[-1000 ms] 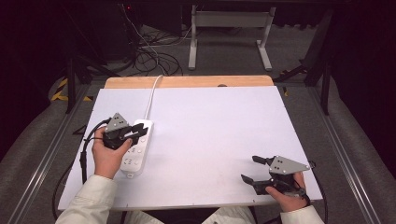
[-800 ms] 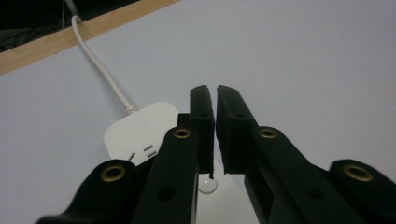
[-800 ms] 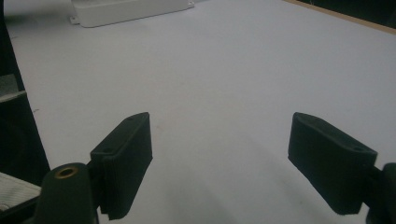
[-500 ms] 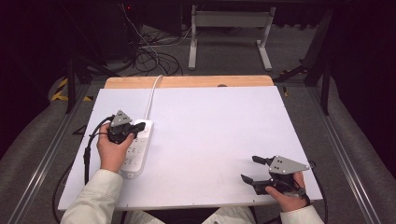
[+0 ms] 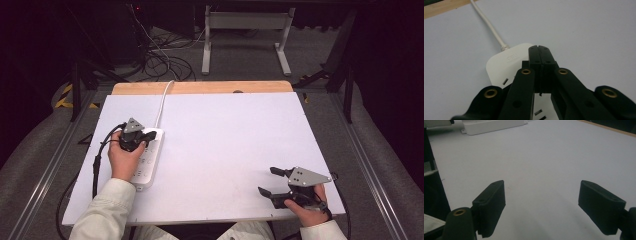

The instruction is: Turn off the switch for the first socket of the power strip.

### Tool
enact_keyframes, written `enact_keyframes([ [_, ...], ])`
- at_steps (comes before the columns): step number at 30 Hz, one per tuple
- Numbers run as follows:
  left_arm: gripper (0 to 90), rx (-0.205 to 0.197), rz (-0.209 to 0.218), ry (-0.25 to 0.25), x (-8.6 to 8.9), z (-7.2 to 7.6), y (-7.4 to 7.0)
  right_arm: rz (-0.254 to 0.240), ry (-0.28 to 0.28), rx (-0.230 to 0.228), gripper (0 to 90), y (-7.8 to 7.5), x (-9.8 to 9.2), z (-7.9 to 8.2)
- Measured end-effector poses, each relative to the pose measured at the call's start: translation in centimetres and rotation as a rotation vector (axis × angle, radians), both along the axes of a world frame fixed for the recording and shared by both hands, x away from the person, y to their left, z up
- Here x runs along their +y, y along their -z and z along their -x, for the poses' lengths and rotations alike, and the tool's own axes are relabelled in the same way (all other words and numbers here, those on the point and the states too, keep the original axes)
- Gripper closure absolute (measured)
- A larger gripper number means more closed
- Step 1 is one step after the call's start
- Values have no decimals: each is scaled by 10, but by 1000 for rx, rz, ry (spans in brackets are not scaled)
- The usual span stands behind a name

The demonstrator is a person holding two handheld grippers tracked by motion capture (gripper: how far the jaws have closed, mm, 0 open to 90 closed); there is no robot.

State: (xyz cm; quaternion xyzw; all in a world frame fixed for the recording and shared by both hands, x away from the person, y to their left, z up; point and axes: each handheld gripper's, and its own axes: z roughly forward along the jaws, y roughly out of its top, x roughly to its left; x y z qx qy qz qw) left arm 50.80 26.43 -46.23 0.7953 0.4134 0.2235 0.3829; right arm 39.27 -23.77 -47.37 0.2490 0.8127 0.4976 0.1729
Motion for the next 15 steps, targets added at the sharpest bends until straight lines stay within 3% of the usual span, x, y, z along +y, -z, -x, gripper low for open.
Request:
enact_keyframes([
  [6,900,6,-34,2,-3,-2,4,1,0,3,220,0,0,0],
  [15,900,8,-23,5,-3,-3,6,2,-1,2,220,0,0,0],
])
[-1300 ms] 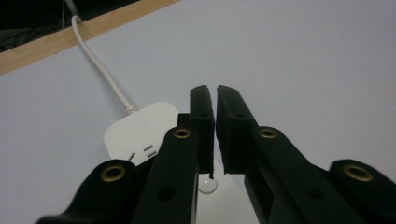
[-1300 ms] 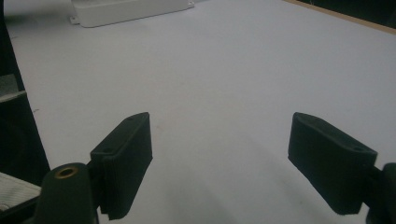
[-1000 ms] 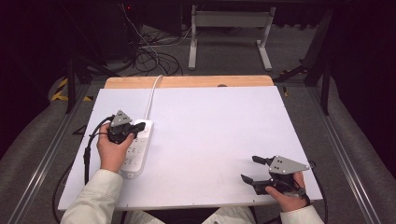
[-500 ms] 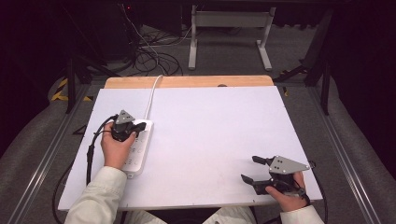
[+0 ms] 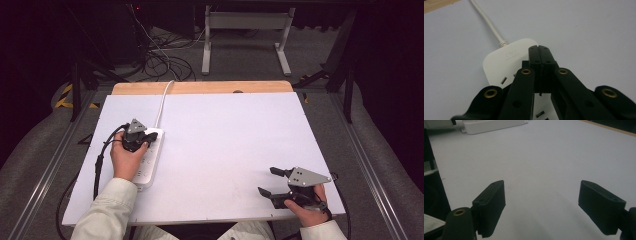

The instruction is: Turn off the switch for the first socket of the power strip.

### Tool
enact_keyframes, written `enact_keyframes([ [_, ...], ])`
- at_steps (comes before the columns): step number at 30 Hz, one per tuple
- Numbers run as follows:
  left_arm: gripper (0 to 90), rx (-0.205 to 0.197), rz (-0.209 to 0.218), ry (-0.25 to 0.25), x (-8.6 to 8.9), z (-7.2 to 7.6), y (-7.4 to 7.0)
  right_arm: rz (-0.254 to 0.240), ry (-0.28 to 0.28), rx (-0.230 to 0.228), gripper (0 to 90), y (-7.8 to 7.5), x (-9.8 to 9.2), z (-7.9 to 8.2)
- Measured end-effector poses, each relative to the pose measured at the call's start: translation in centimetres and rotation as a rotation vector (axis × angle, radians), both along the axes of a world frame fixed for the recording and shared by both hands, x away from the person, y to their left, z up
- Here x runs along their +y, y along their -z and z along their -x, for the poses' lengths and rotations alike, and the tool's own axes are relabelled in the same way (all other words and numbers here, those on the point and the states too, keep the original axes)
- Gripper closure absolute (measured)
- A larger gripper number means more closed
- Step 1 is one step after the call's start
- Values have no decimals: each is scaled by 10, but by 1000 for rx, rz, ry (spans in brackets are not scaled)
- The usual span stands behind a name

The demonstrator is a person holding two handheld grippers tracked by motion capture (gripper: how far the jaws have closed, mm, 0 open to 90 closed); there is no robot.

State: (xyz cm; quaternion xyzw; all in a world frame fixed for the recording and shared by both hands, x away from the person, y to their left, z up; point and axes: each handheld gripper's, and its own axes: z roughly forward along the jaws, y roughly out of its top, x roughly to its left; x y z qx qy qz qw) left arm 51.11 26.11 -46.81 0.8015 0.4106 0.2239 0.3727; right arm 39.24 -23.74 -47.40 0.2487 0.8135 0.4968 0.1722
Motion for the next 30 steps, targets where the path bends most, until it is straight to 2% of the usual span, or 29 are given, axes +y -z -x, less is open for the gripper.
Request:
enact_keyframes([
  [16,900,-11,-34,8,-4,1,2,3,-2,-2,219,0,0,0],
  [30,900,-19,-57,-12,-8,2,2,4,-2,-1,219,0,0,1],
])
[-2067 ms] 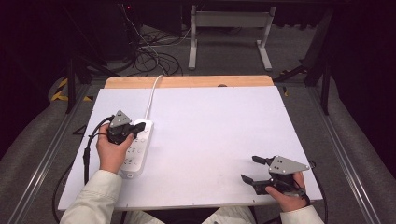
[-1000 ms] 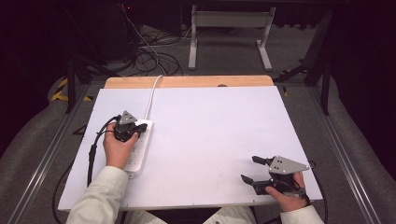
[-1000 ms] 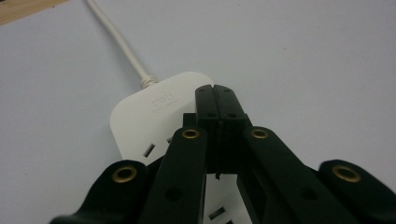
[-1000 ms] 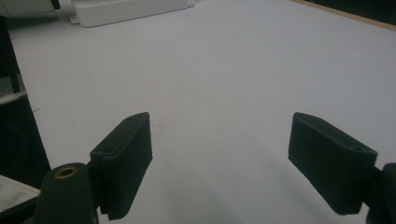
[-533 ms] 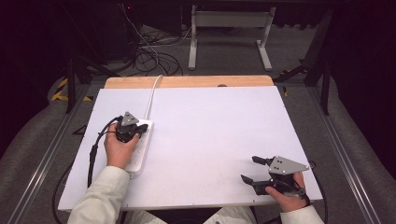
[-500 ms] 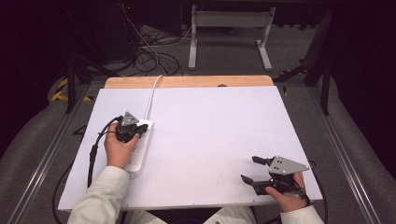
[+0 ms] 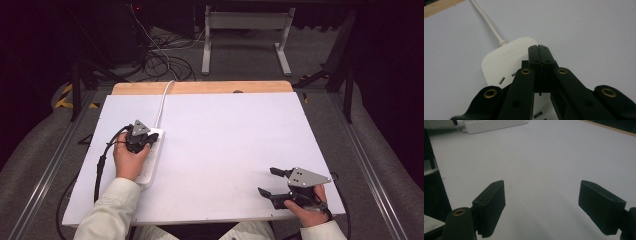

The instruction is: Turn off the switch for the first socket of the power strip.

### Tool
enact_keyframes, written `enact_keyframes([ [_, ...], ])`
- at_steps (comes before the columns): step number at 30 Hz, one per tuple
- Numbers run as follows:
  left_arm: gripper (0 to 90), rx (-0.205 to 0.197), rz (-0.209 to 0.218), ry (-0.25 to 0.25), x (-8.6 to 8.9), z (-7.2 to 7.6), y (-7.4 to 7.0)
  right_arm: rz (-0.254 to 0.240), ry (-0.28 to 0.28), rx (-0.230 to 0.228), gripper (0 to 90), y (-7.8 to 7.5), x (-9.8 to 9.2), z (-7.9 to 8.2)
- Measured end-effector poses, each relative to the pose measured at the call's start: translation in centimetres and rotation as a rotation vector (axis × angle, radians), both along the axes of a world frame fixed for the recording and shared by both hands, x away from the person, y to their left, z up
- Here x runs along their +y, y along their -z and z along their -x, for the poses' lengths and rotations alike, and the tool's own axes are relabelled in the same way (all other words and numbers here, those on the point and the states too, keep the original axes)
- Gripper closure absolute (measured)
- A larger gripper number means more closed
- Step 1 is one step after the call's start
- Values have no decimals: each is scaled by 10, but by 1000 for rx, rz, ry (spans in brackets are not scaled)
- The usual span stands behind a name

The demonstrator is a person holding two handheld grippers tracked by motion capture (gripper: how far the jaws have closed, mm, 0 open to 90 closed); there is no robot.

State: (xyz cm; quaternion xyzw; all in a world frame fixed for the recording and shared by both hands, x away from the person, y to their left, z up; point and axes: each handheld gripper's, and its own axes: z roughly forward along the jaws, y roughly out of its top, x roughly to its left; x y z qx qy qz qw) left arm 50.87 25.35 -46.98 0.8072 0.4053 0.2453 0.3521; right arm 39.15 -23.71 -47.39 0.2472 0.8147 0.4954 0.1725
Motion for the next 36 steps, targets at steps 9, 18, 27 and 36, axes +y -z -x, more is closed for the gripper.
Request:
enact_keyframes([
  [9,900,16,8,-8,0,0,-1,1,0,1,219,0,0,0],
  [18,900,11,-14,-12,-3,0,0,-1,0,1,219,0,0,1],
  [27,900,1,74,-3,1,4,-9,-5,3,6,219,1,-1,-1],
  [36,900,-30,42,3,-2,14,-25,-6,2,7,219,1,0,-1],
])
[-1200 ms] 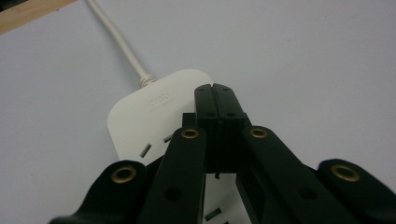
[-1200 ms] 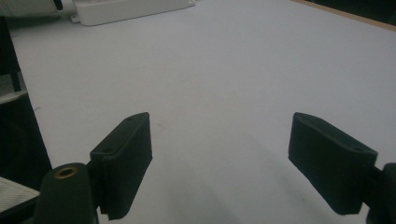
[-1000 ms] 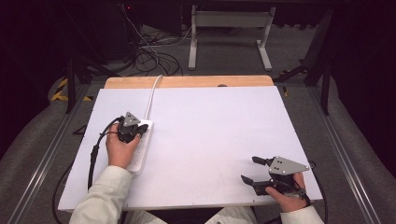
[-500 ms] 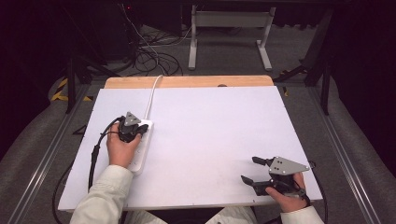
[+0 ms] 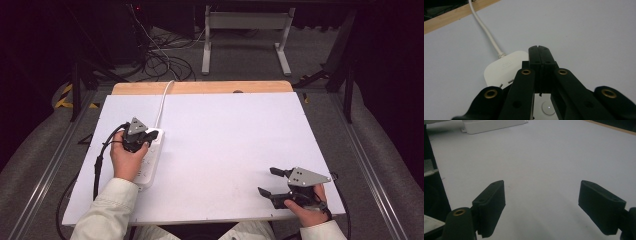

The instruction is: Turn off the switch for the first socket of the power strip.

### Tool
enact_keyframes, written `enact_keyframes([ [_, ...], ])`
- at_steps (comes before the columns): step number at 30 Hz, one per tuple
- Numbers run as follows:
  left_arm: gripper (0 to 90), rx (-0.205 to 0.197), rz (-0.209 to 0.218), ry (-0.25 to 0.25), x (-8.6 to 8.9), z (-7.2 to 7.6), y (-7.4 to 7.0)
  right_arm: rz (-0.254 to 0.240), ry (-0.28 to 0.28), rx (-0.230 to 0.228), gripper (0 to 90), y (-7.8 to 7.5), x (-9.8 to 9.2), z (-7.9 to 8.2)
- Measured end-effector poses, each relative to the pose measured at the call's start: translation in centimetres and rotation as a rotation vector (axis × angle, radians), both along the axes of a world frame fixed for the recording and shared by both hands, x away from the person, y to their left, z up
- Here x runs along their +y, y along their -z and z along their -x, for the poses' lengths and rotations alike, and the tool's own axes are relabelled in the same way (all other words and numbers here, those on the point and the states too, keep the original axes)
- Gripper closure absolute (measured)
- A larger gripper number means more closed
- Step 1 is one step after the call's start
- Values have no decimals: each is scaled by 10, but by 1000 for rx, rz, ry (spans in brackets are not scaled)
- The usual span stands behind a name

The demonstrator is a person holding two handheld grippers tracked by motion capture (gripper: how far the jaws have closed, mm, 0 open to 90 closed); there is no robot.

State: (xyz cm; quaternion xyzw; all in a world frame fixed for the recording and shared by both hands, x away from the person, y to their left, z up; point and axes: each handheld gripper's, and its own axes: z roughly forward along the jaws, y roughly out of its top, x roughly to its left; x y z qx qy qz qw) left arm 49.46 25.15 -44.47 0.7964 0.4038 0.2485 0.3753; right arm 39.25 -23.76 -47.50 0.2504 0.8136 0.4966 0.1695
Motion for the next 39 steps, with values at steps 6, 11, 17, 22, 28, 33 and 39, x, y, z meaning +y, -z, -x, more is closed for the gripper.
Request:
enact_keyframes([
  [6,900,3,5,-9,5,2,-4,-4,0,0,219,0,-1,0],
  [11,900,1,17,5,5,5,-7,-2,1,1,218,0,-1,0],
  [17,858,-16,41,-7,7,8,-12,1,2,-2,218,0,-2,1],
  [22,694,-27,74,12,9,13,-19,0,2,-3,217,0,-2,1],
  [28,539,-42,85,45,6,22,-31,-1,3,-4,215,-1,-2,1],
  [33,436,-39,129,62,5,31,-37,-3,3,-4,215,-1,-2,2],
  [39,354,-61,161,98,1,41,-45,-7,4,-1,212,-1,-2,2],
])
